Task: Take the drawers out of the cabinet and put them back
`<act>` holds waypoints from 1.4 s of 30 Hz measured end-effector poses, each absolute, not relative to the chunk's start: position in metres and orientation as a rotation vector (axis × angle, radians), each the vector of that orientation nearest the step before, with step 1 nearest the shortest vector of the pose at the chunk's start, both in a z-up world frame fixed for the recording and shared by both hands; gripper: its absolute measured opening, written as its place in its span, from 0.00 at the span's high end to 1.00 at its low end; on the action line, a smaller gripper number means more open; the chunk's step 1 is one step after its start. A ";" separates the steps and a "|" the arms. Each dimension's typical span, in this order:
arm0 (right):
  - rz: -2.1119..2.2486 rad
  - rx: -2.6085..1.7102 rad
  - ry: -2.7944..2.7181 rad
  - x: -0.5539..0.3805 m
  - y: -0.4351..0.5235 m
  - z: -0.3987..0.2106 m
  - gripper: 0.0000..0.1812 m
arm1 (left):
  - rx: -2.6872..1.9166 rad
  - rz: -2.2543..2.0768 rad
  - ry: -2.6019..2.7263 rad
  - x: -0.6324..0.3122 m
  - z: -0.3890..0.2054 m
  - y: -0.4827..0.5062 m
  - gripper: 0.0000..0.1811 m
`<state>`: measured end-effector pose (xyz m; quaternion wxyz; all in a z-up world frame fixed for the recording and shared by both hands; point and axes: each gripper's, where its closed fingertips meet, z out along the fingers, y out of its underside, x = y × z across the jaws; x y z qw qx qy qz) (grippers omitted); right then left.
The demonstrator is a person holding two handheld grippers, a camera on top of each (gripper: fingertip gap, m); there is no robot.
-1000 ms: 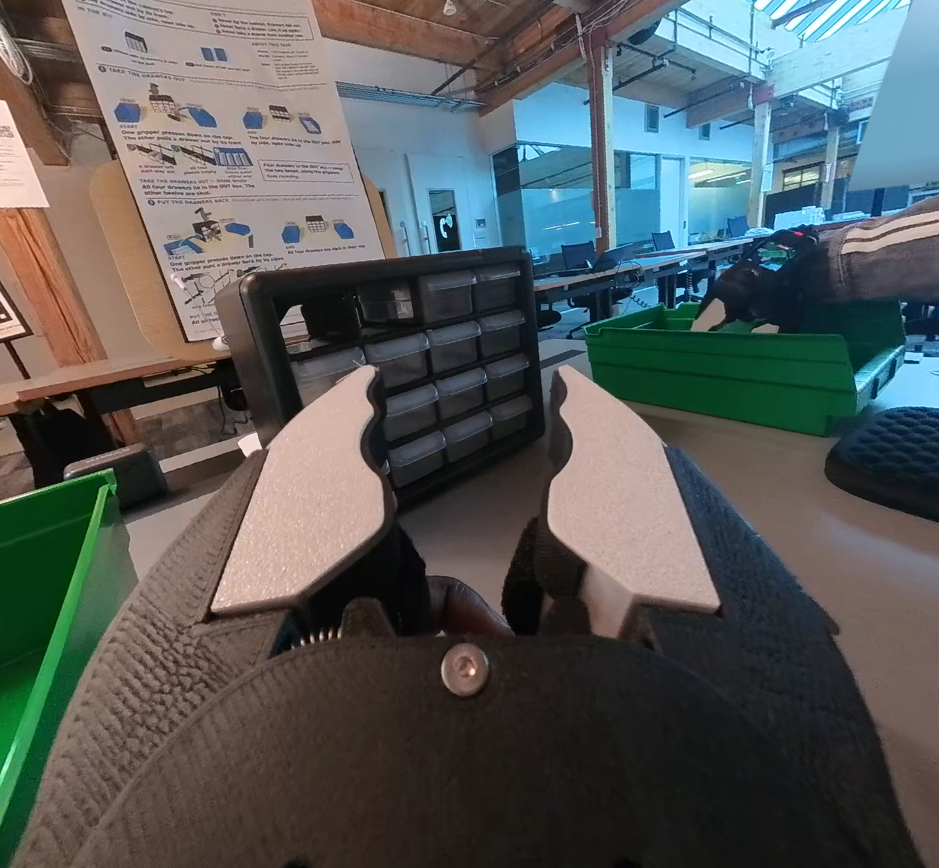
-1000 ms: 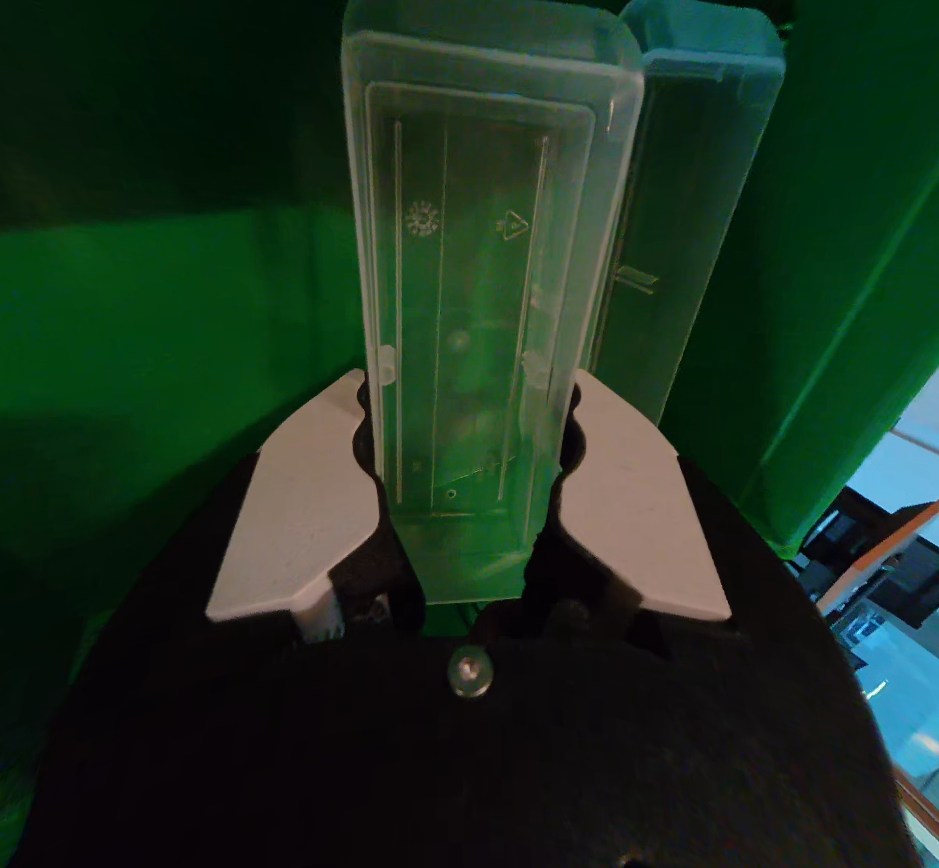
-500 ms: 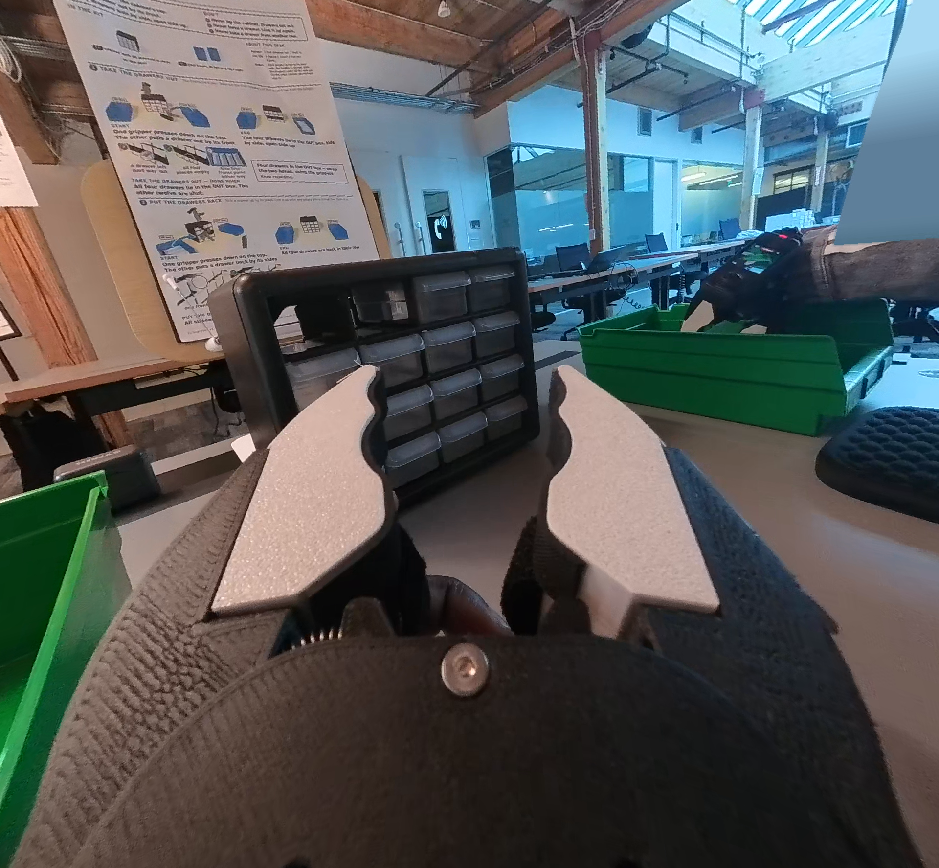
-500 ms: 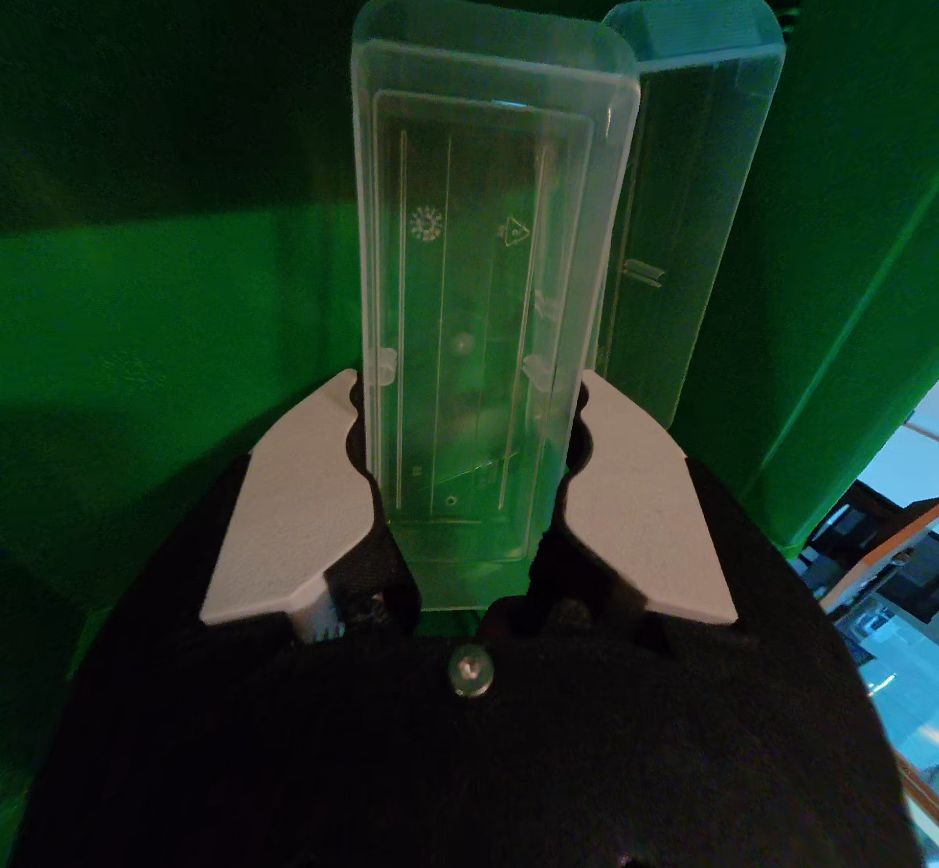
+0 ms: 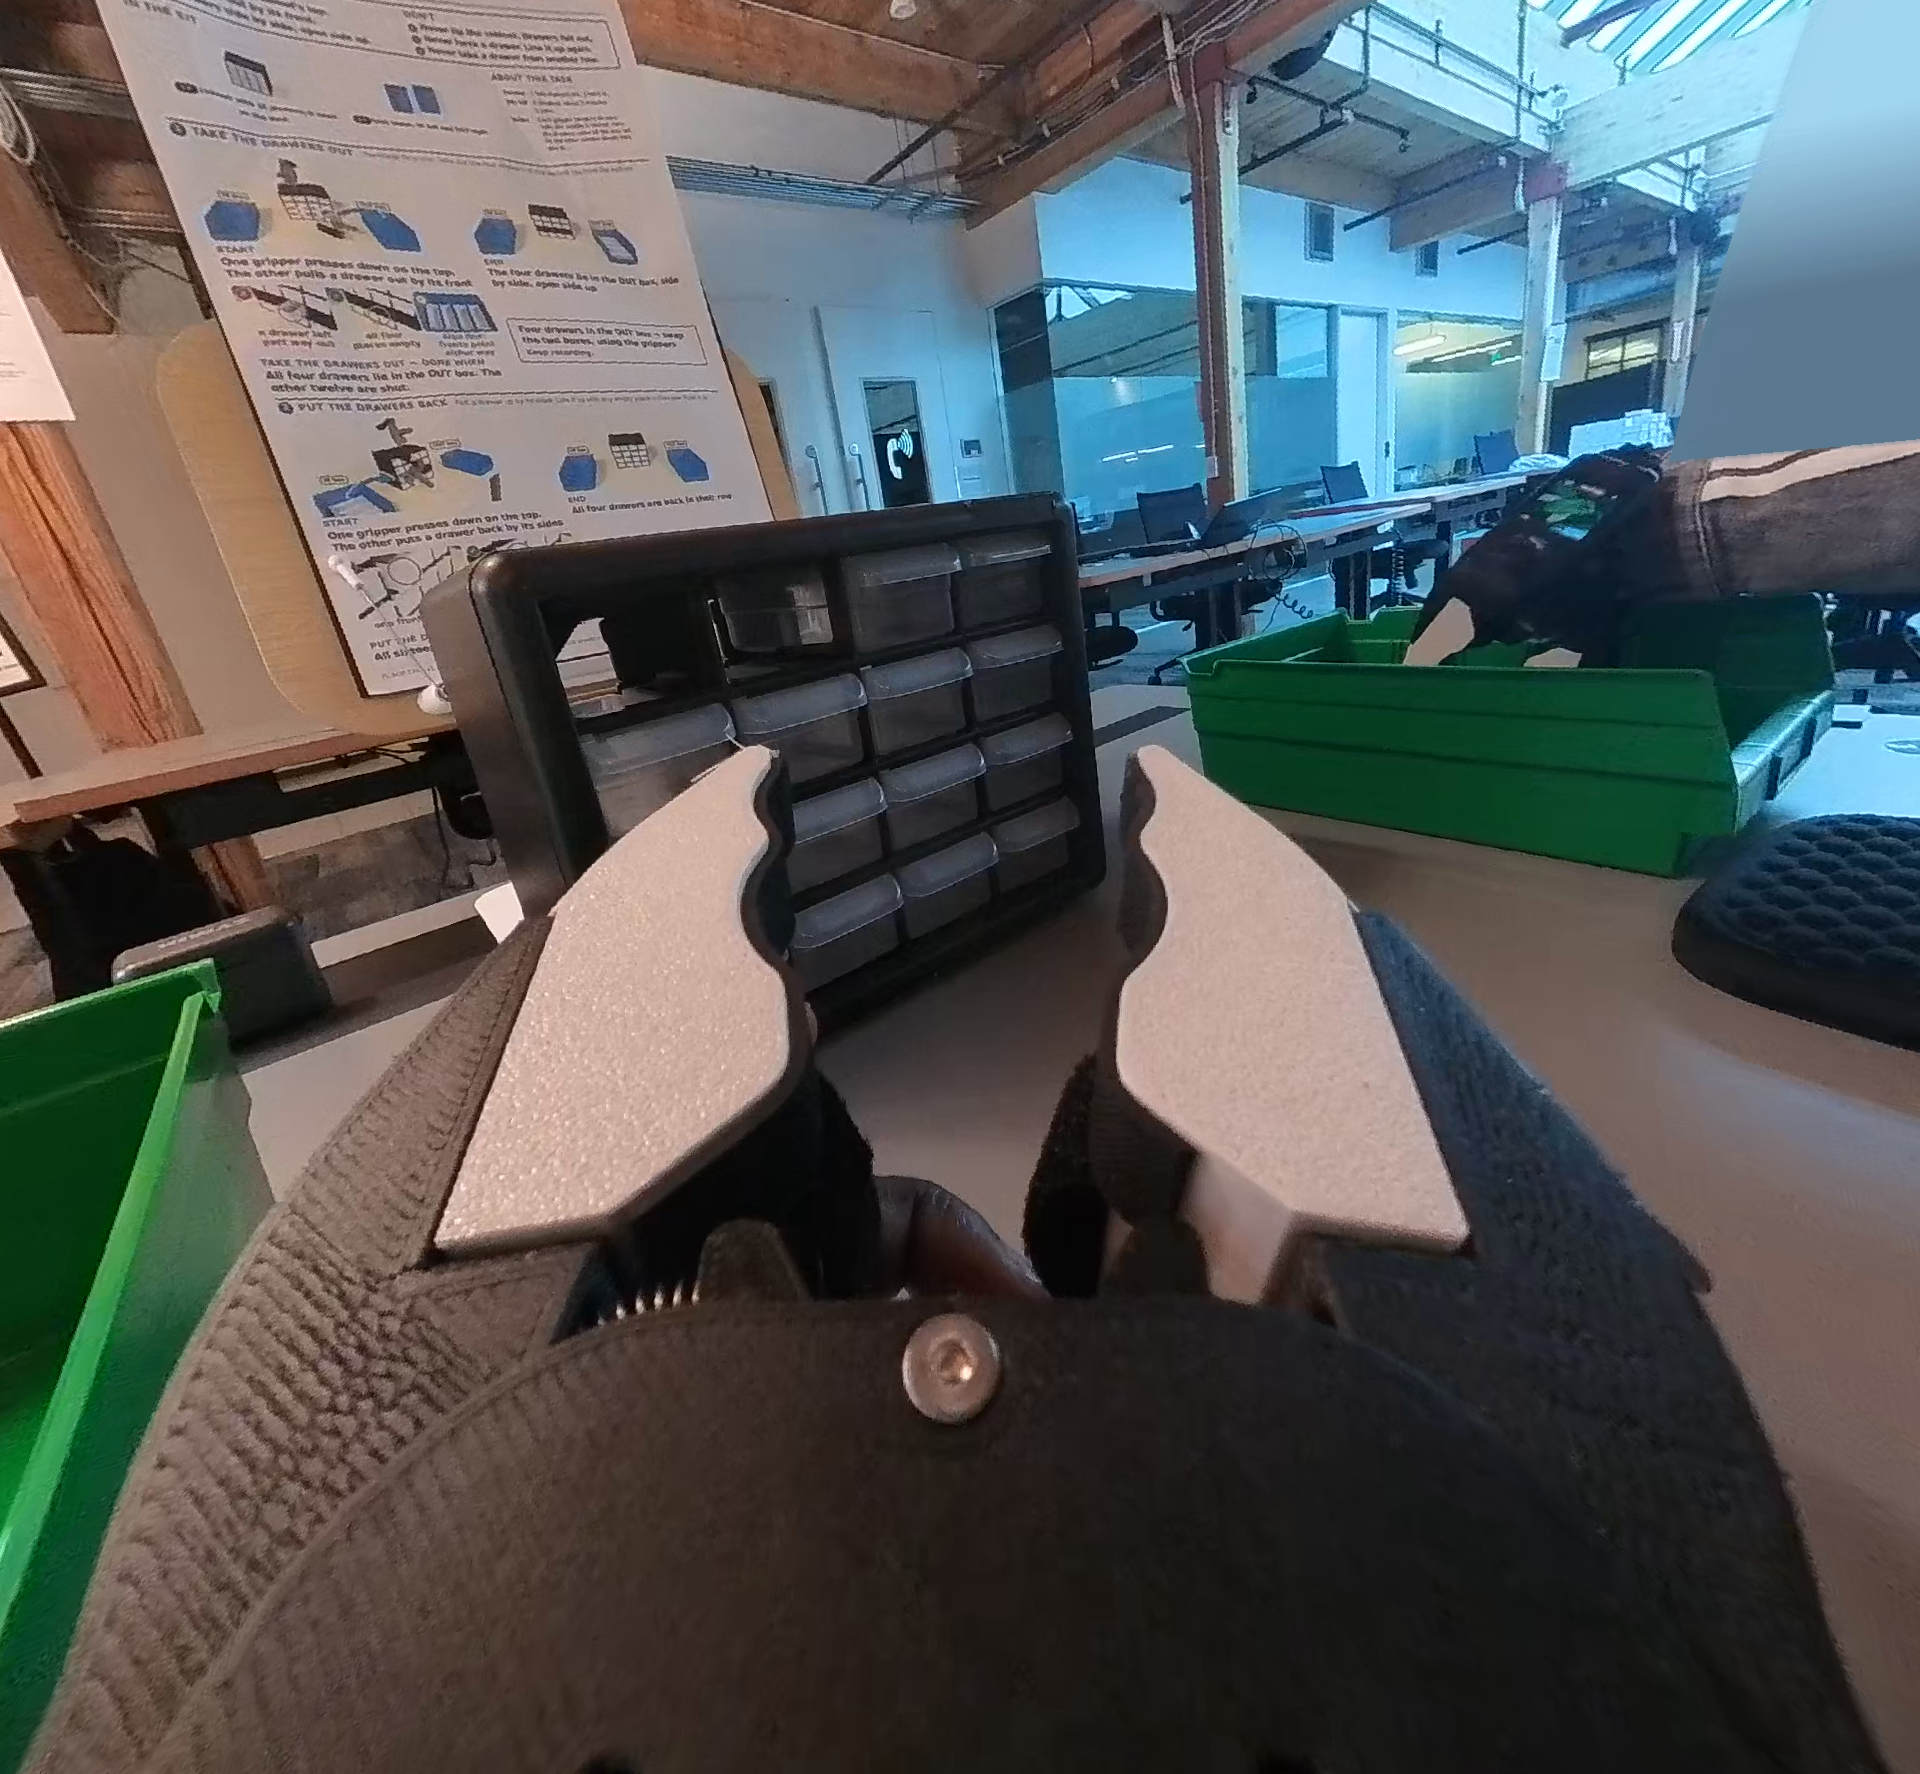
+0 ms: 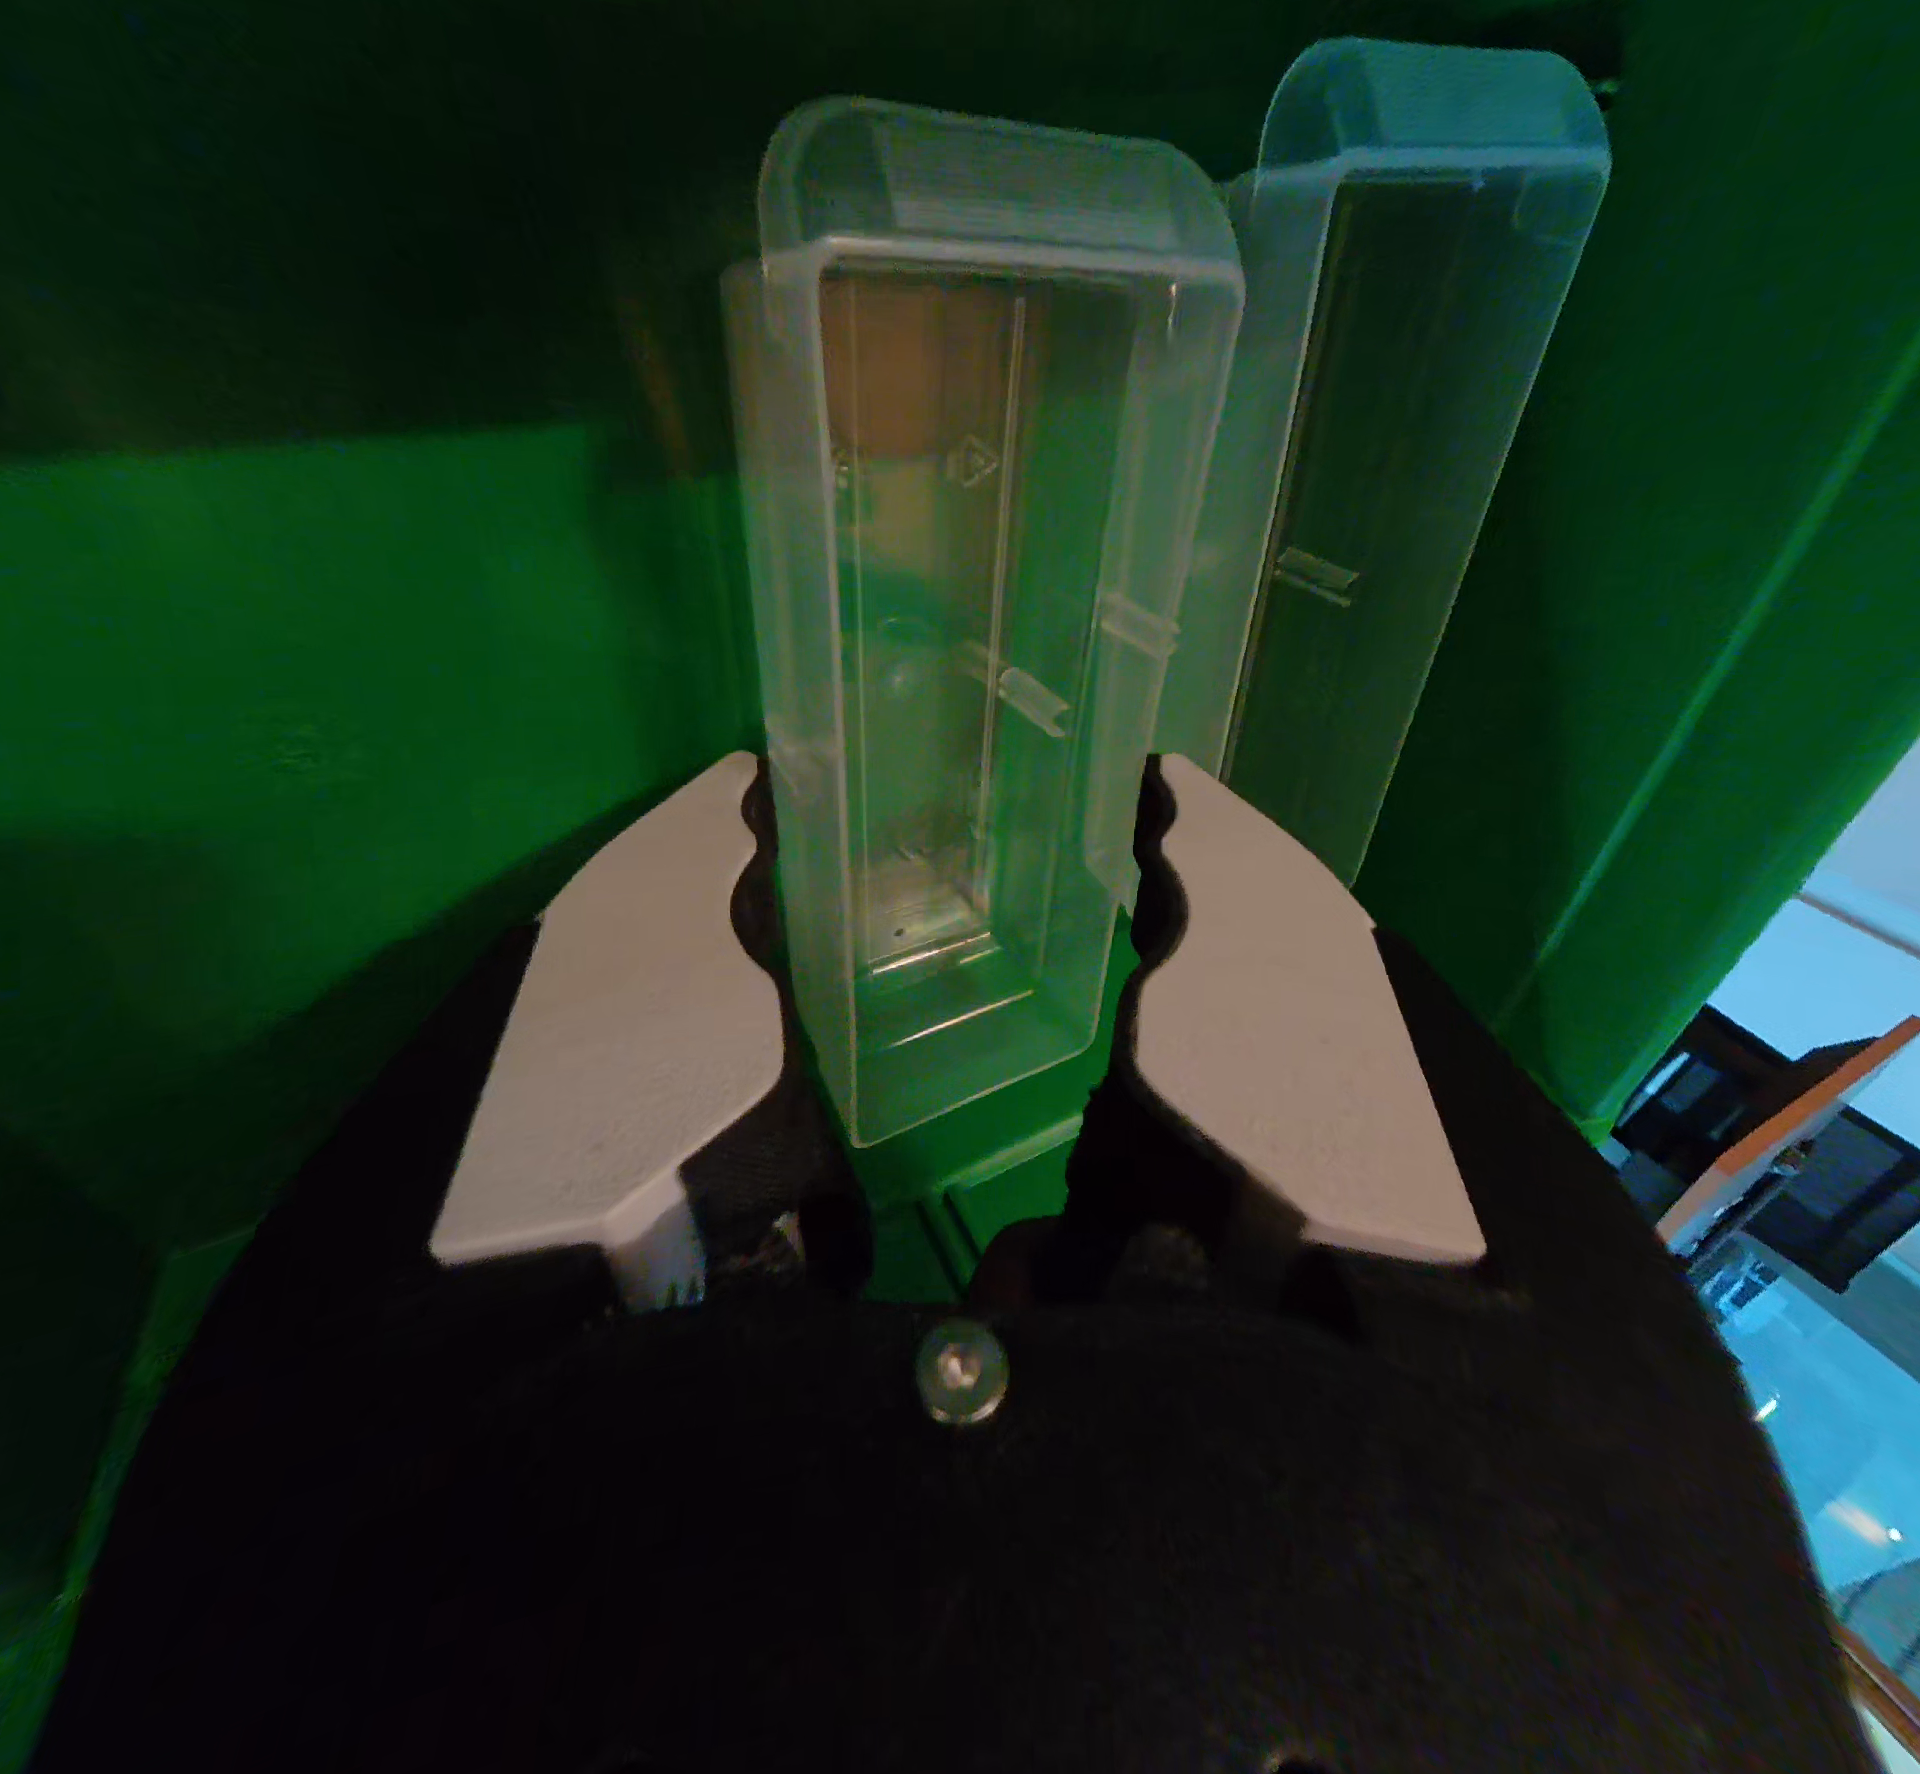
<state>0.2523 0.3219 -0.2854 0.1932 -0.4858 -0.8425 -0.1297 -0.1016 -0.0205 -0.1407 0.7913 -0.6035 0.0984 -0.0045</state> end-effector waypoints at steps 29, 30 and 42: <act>0.871 -1.570 -1.174 0.070 0.256 -0.059 1.00 | -1.366 0.051 0.254 -0.098 -0.154 -0.014 0.69; 0.853 -1.563 -1.203 0.055 0.253 -0.060 1.00 | -1.368 0.055 0.262 -0.096 -0.154 -0.014 0.69; 0.707 -1.550 -1.326 -0.058 0.238 -0.065 1.00 | -1.508 0.186 0.243 -0.112 -0.161 0.003 0.73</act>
